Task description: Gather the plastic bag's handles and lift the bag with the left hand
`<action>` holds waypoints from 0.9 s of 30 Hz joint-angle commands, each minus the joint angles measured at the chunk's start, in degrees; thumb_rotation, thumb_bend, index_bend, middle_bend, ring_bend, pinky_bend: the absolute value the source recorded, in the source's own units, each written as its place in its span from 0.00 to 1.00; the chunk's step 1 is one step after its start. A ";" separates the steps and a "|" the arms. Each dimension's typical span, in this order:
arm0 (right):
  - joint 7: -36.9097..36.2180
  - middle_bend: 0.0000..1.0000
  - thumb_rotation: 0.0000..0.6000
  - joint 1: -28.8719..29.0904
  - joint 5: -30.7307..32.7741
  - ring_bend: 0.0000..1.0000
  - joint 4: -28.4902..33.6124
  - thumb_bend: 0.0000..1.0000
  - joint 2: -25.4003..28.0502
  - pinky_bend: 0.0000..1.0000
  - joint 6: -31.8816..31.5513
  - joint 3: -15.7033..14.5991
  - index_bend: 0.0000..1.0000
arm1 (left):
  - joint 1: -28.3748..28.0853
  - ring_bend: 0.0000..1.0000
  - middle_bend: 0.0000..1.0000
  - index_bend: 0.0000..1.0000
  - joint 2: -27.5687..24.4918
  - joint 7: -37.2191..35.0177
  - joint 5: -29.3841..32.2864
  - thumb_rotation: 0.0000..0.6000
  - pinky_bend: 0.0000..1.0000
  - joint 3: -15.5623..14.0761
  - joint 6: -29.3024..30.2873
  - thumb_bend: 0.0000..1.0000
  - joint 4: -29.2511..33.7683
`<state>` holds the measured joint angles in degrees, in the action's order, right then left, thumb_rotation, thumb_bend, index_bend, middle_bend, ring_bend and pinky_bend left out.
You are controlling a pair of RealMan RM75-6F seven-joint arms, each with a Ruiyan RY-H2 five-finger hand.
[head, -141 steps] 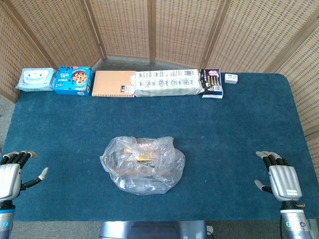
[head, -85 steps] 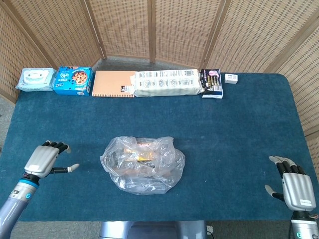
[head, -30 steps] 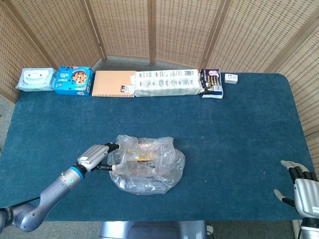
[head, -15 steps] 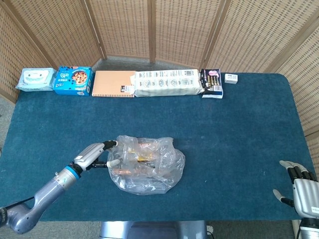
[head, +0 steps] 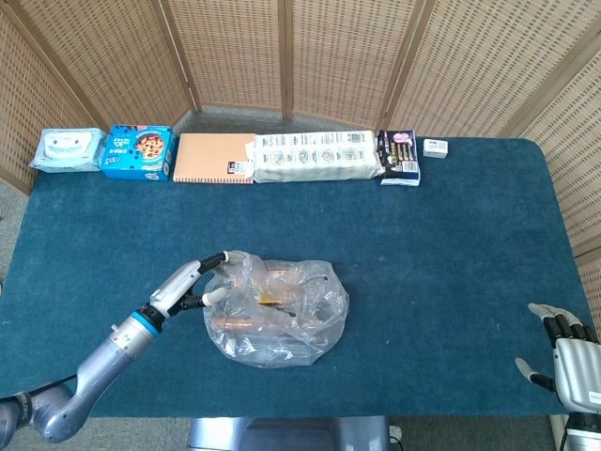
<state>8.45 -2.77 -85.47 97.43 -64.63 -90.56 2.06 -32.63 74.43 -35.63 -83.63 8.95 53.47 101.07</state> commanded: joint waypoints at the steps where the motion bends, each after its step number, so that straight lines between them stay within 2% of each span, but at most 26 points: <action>1: -0.03 0.24 1.00 0.02 0.03 0.22 -0.03 0.11 -0.04 0.24 0.12 -0.01 0.20 | 0.59 0.20 0.23 0.19 -0.14 -2.32 -1.03 0.00 0.28 -1.31 0.45 0.00 -0.37; 7: 0.02 0.24 1.00 0.09 -0.10 0.22 -0.02 0.11 -0.05 0.24 0.18 0.11 0.20 | -0.23 0.20 0.23 0.19 -0.64 -3.83 -0.78 0.00 0.28 -3.18 -2.26 0.00 -1.56; 20: -0.49 0.24 1.00 -0.47 0.01 0.22 0.13 0.11 0.35 0.24 -0.38 0.13 0.20 | -2.72 0.22 0.23 0.19 2.10 -2.81 0.99 0.00 0.28 -2.42 -3.95 0.00 -2.07; 27: -0.69 0.24 1.00 -0.48 -0.02 0.22 0.03 0.10 0.42 0.24 -0.26 0.17 0.20 | -3.17 0.22 0.23 0.19 1.42 -2.00 1.70 0.00 0.29 -3.24 -5.05 0.00 -1.77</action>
<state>7.77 -3.26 -85.49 97.46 -64.21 -90.83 2.23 -35.85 76.06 -37.85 -82.04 5.80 48.10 99.16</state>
